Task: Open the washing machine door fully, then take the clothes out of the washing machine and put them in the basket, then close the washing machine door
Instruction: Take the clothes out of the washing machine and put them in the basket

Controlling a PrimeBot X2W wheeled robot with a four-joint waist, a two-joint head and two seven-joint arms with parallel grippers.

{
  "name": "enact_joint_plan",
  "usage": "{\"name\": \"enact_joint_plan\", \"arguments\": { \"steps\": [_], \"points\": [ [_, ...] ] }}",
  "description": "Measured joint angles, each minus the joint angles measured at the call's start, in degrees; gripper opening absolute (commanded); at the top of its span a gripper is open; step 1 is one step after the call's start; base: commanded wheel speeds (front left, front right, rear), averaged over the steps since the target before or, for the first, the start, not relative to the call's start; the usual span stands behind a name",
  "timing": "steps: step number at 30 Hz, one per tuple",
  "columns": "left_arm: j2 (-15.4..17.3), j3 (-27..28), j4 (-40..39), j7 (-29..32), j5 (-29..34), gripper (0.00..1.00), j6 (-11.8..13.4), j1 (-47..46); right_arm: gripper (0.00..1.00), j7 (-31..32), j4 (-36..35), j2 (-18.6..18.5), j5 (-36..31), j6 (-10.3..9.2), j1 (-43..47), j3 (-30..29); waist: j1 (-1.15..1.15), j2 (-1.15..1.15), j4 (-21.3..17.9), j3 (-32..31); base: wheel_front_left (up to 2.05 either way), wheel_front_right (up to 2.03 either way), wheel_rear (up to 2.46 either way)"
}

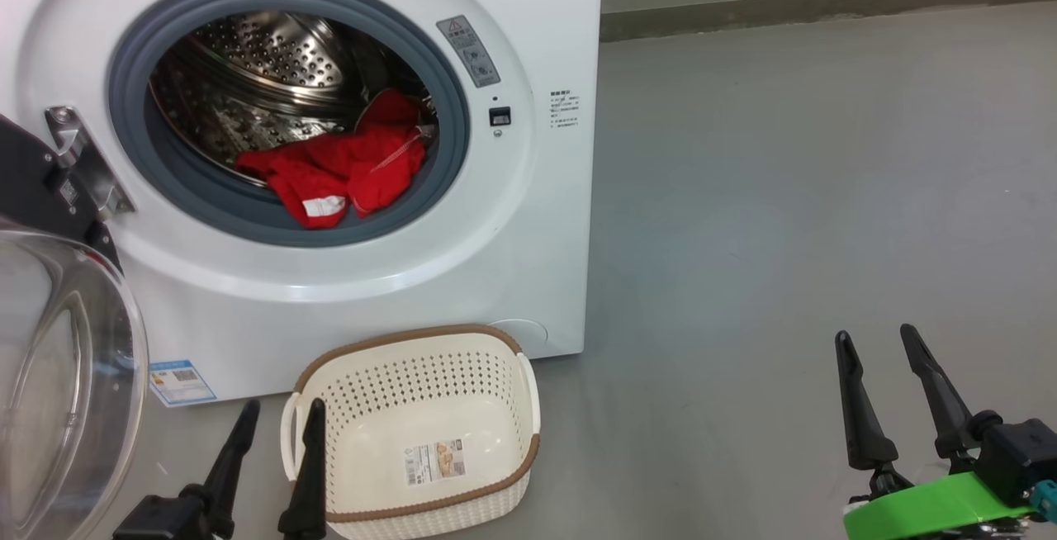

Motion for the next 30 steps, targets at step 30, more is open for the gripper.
{"name": "enact_joint_plan", "arguments": {
  "steps": [30],
  "points": [
    [0.2,-1.5,-1.2,-0.2,-0.3,1.0,0.5,0.7,1.0,0.0,0.2,0.0,-0.1,0.0,0.7,0.0,0.0,0.0,1.1,-0.4,1.18,-1.18,0.0]
  ]
}}
